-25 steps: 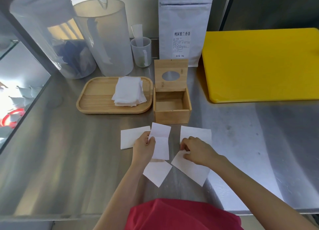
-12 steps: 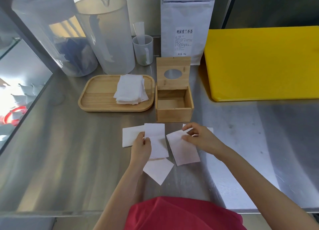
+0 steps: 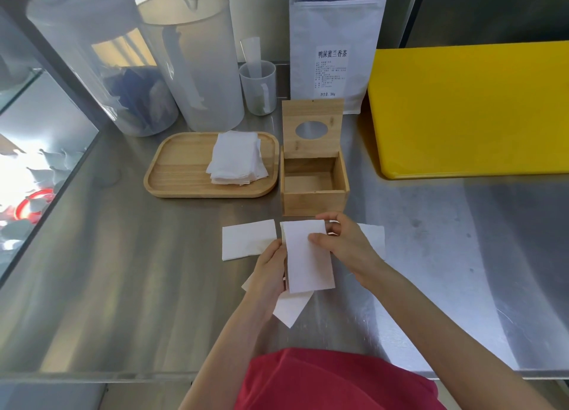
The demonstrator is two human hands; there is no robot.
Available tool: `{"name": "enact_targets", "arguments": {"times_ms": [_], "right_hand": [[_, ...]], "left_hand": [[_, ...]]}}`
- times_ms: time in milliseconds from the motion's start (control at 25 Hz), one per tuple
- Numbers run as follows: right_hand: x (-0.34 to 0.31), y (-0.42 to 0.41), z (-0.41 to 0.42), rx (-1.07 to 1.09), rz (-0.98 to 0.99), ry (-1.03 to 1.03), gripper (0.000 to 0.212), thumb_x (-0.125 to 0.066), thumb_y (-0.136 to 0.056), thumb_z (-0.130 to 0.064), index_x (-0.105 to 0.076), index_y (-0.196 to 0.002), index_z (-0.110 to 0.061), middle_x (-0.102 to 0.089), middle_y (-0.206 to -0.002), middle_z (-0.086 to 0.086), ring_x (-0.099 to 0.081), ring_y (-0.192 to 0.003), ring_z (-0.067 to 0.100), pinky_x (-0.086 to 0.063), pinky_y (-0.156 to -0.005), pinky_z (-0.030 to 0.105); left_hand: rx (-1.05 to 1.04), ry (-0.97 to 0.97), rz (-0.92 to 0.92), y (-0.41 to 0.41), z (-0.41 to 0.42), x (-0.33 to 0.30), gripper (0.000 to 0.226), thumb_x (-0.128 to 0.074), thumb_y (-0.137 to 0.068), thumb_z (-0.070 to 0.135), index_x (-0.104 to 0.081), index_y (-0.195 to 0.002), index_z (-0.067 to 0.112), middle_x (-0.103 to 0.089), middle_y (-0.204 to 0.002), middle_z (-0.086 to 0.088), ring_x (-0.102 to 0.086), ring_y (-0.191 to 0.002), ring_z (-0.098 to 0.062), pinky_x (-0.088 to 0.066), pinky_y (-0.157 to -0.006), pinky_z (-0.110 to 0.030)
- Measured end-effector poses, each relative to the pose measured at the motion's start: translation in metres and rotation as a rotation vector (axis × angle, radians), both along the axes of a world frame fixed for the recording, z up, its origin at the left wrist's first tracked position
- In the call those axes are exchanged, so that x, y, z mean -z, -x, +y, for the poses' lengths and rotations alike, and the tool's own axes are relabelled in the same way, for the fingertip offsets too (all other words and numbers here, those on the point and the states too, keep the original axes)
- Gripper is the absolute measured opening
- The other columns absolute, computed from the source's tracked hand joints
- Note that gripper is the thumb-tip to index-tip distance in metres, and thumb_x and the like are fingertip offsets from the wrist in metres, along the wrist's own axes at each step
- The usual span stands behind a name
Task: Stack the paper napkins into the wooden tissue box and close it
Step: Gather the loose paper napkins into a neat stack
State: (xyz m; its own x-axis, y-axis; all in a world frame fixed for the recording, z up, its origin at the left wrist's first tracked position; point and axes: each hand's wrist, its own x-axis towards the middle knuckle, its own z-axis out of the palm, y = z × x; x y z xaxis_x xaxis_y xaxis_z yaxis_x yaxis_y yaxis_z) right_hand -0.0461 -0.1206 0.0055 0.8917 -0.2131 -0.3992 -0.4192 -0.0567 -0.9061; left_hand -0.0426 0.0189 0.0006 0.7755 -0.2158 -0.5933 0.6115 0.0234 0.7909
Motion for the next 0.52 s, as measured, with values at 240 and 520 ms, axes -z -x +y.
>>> {"name": "enact_targets", "arguments": {"times_ms": [240,520], "right_hand": [[0.0047,-0.0017,0.0031,-0.016,-0.018,0.214,0.029,-0.064,-0.083,-0.020,-0.044,-0.103,-0.027,-0.053,-0.099,-0.006,-0.052,-0.086,0.012,-0.045,-0.076,0.022],[0.0063,-0.0035,0.0090,-0.002,-0.040,0.247,0.029,-0.064,-0.082,-0.019,-0.042,-0.098,-0.028,-0.052,-0.100,-0.007,-0.052,-0.090,0.013,-0.045,-0.079,0.024]], "left_hand": [[0.027,-0.051,0.010,0.0027,0.0004,-0.0020,0.034,-0.038,-0.096,0.029,-0.055,-0.121,0.011,-0.061,-0.122,-0.012,-0.057,-0.113,-0.029,-0.043,-0.101,-0.045],[0.107,-0.114,-0.131,0.0032,0.0029,-0.0034,0.022,-0.044,-0.094,0.016,-0.056,-0.113,0.009,-0.063,-0.118,-0.021,-0.057,-0.112,-0.038,-0.043,-0.098,-0.052]]}}
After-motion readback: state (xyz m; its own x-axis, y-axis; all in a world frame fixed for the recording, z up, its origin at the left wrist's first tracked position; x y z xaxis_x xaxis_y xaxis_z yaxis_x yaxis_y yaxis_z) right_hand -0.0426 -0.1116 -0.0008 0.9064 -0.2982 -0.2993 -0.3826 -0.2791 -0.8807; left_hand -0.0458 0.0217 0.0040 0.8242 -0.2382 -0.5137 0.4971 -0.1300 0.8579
